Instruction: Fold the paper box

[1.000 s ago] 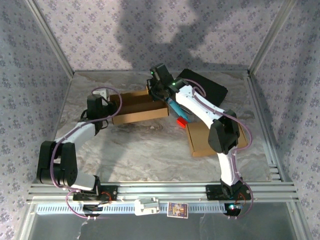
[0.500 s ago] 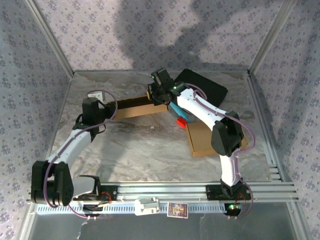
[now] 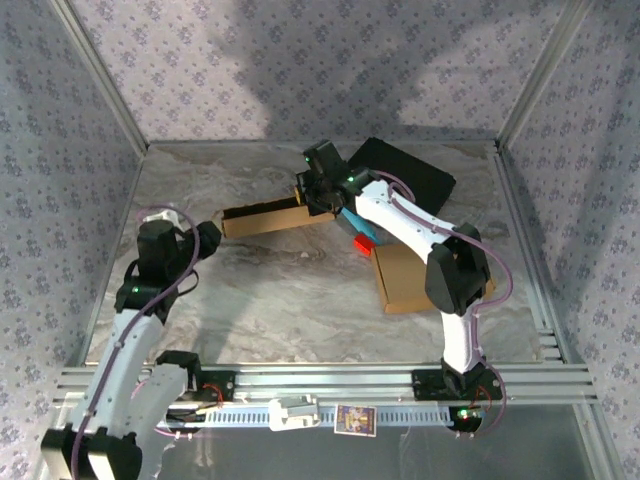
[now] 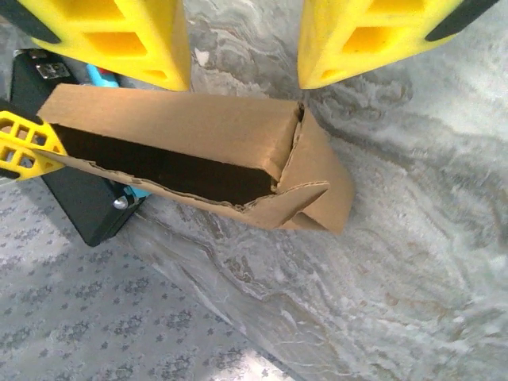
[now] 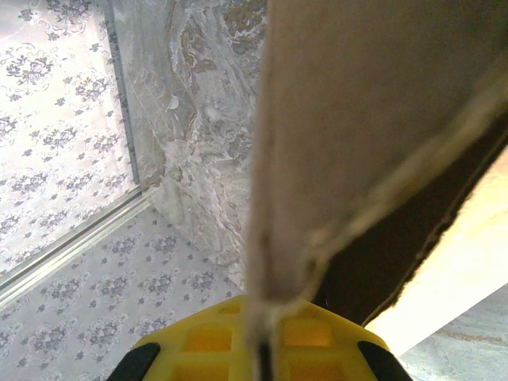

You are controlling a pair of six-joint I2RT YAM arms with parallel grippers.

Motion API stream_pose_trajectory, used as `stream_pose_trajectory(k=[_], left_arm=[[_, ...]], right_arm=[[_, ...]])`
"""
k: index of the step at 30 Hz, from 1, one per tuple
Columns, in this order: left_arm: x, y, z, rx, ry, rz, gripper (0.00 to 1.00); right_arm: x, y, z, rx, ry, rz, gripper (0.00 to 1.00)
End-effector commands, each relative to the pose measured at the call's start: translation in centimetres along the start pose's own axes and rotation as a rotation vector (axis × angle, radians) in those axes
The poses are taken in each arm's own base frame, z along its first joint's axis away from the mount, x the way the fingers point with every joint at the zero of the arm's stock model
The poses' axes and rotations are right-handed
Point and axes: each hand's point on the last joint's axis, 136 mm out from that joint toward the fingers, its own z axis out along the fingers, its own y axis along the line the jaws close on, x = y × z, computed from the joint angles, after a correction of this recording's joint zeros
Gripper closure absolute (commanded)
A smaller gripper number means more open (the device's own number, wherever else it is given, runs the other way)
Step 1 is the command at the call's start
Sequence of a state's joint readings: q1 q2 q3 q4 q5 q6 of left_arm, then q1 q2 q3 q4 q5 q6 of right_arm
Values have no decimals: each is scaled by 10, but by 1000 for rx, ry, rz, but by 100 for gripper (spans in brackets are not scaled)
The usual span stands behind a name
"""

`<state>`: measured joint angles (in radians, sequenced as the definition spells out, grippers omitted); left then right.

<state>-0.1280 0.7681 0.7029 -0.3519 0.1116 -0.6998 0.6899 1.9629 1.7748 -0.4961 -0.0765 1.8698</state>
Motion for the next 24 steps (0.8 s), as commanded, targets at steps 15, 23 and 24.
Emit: stream_pose_trajectory(k=[15,23,24], left_arm=[[-8,18,25,-68,158,-285,62],[12,40,49,-101,213,-317,57],[15,43,53,-106,227,-323,57]], right_arm=[[6,-71,7,-10,-1,-180,94],[-4,-96,14,-37,-3,-201,93],[-4,-96,14,-34,-3,-193,93]])
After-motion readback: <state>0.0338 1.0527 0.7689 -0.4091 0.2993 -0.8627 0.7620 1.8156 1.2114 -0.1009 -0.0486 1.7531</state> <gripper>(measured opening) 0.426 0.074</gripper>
